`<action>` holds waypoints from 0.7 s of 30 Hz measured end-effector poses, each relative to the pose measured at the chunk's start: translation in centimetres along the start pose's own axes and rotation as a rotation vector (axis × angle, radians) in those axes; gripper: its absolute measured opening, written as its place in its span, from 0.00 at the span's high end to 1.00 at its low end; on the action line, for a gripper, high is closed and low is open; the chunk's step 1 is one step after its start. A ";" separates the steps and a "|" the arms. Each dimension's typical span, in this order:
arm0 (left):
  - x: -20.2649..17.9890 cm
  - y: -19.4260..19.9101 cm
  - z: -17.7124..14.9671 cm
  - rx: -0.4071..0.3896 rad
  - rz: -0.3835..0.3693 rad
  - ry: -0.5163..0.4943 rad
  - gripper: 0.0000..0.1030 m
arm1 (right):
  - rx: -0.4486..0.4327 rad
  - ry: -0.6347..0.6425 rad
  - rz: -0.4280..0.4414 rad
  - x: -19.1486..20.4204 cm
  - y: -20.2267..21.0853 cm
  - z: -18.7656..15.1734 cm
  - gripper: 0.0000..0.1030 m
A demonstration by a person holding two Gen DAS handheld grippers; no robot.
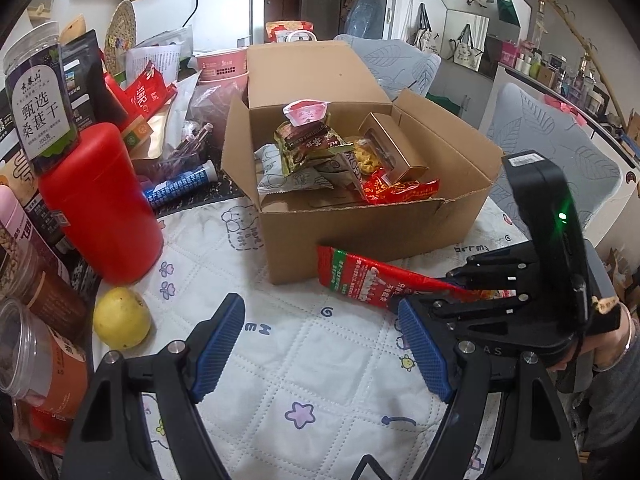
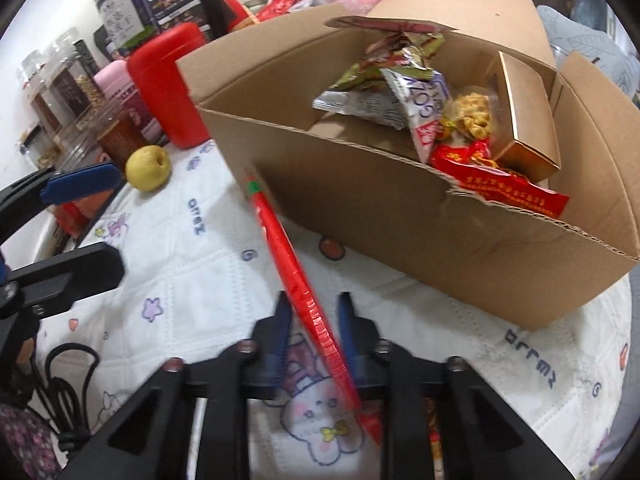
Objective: Organize snacks
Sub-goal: 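Grasp the long red-and-green printed bag with the right gripper, then lift the red-and-green bag with the right gripper while the left grasps the red gold-printed packet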
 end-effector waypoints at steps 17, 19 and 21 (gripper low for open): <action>-6.6 1.1 0.3 0.006 -0.147 -0.108 0.23 | -0.220 -0.202 -0.121 -2.4 12.4 -6.4 0.91; -7.8 0.9 0.3 0.014 -0.185 -0.117 0.23 | -0.234 -0.229 -0.159 -3.1 13.4 -7.5 0.91; -9.0 0.6 0.2 0.021 -0.213 -0.133 0.23 | -0.240 -0.262 -0.175 -3.7 14.0 -8.4 0.91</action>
Point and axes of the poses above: each gripper's, at about its wrist camera, not at the fingertips, and y roughly against the way its jaws point, x to its left, z to its top, the point moved 4 cm from there along -y, roughly the way its jaws point, and after that the axes turned 3 degrees about -z, right-handed, at the moved point
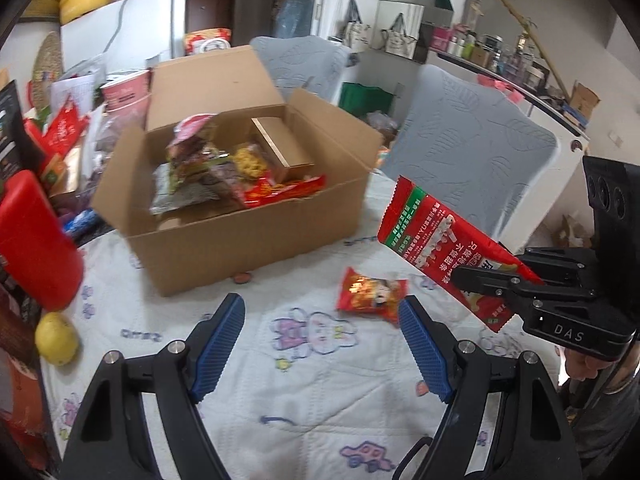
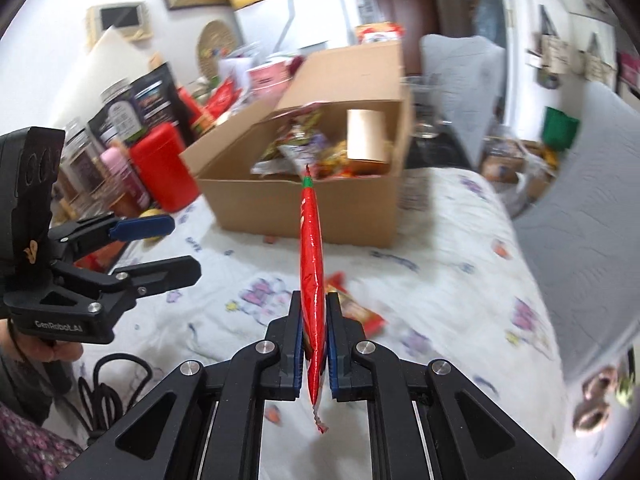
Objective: Organize snacks
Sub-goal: 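Lift the red-and-green bag with the right gripper while the left grasps the red gold-printed packet, then carry the red-and-green bag and red packet toward the cardboard box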
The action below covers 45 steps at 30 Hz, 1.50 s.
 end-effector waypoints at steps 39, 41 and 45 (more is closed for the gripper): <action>-3.8 -11.0 -1.2 0.233 -0.056 -0.086 0.50 | -0.011 -0.284 -0.154 -5.5 0.9 -7.5 0.91; -4.1 -10.1 -1.3 0.225 -0.059 -0.092 0.50 | -0.016 -0.283 -0.153 -5.3 1.1 -7.5 0.91; -4.7 -8.0 -1.5 0.201 -0.058 -0.111 0.50 | -0.026 -0.281 -0.149 -4.7 1.7 -7.6 0.91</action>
Point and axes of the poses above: each gripper's, at about its wrist camera, not at the fingertips, and y roughly against the way its jaws point, x to its left, z to its top, the point moved 4 cm from there along -y, roughly the way its jaws point, and after that the axes turned 3 degrees about -z, right-handed, at the moved point
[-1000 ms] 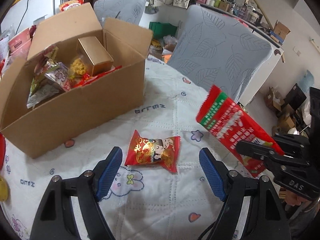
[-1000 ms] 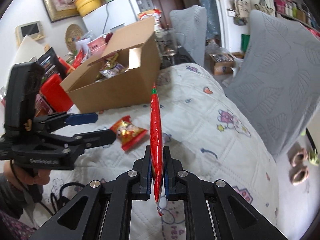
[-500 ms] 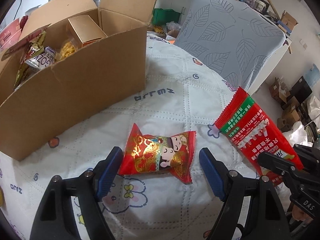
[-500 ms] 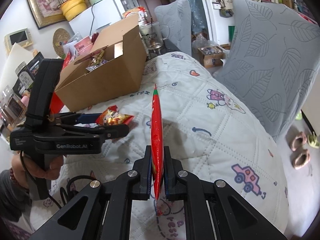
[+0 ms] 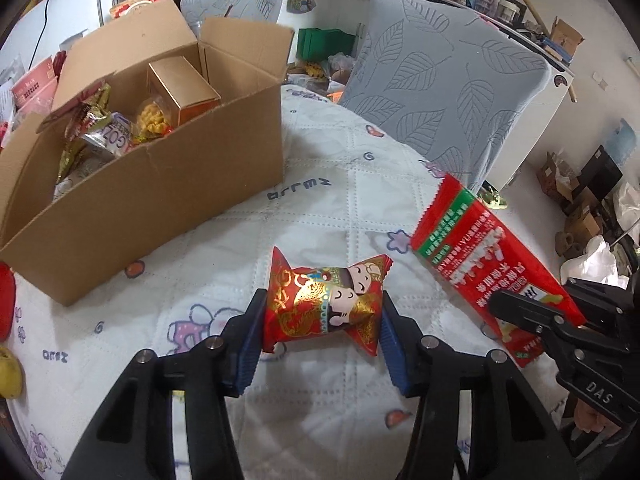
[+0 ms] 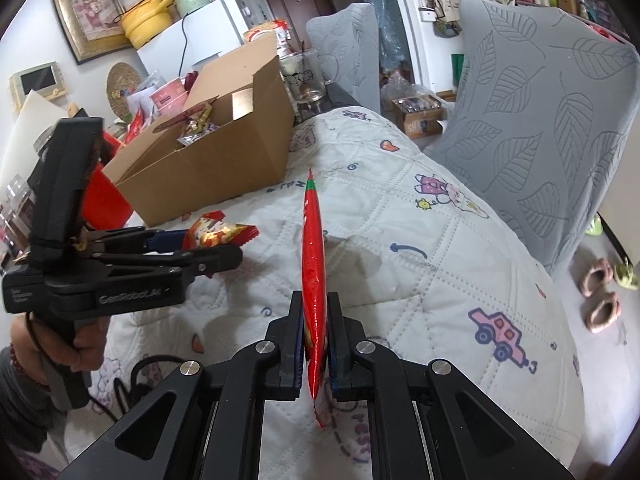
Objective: Organize snacks
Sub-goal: 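Carry the red-and-green bag and red packet toward the cardboard box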
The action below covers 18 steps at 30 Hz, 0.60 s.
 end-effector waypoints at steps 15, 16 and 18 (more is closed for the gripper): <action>0.0 6.7 -3.5 -0.092 0.040 0.045 0.50 | -0.049 0.059 0.052 3.7 3.0 -1.2 0.91; 0.1 7.2 -3.9 -0.100 0.044 0.053 0.50 | -0.053 0.066 0.059 4.0 3.2 -1.3 0.91; 0.4 8.4 -4.4 -0.117 0.053 0.066 0.50 | -0.060 0.080 0.069 4.8 3.6 -1.4 0.91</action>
Point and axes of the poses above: each gripper's, at about its wrist camera, not at the fingertips, and y roughly against the way its jaws point, x to its left, z to its top, the point moved 4 cm from there along -y, roughly the way its jaws point, and after that the axes turned 3 degrees about -z, right-handed, at the moved point
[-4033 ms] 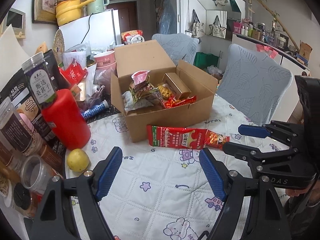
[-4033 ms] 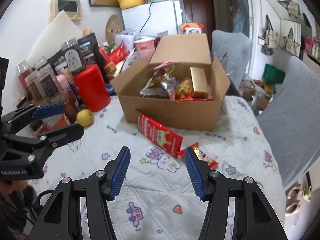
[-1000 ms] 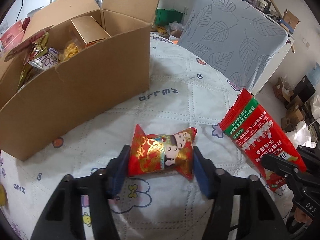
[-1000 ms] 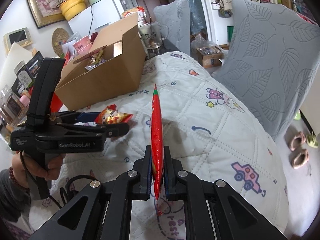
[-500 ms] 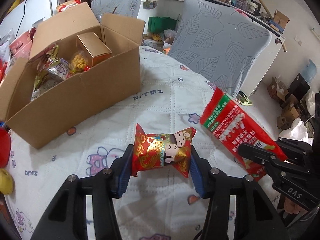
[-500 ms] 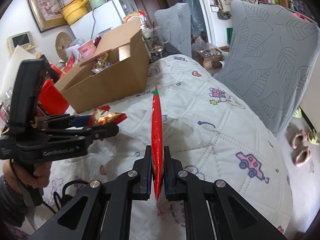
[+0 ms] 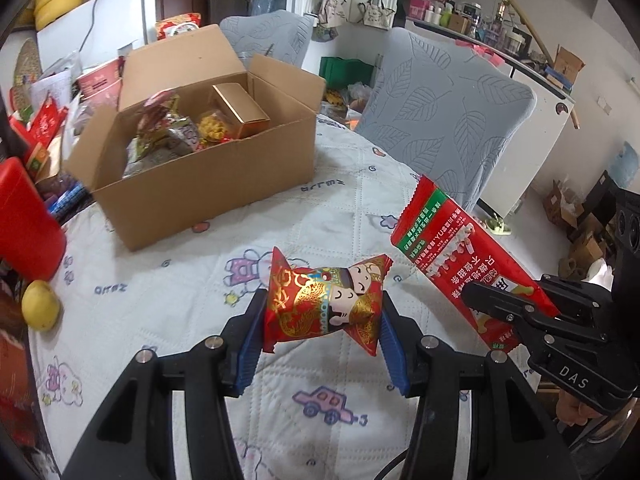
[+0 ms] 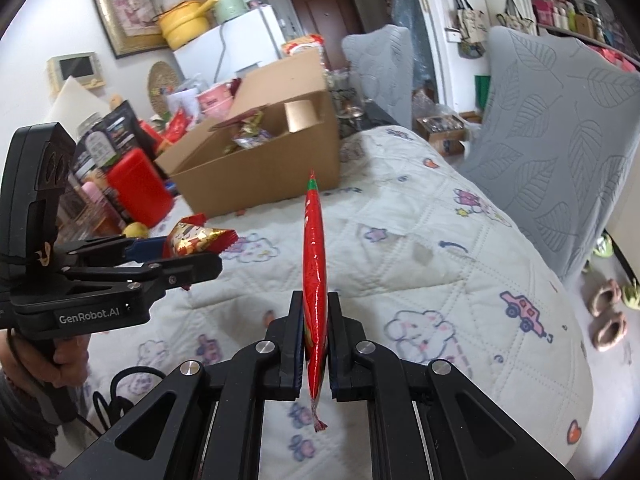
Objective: Organize snacks
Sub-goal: 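Carry the red-and-green bag and red packet toward the cardboard box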
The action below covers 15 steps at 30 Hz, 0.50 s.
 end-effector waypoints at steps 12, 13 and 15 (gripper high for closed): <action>2.5 5.6 -1.7 -0.099 0.091 0.081 0.50 | -0.030 0.114 0.080 5.4 1.5 0.0 0.91; 2.8 6.0 -1.9 -0.106 0.097 0.088 0.50 | -0.032 0.124 0.088 5.8 1.5 0.0 0.91; 3.3 6.6 -2.0 -0.118 0.105 0.103 0.50 | -0.034 0.137 0.102 6.5 1.6 0.2 0.91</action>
Point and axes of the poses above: each gripper's, at about its wrist camera, not at the fingertips, and y roughly against the way its jaws point, x to its left, z to its top, the point moved 4 cm from there along -y, roughly the way its jaws point, and after that the axes turned 3 degrees about -z, right-handed, at the moved point
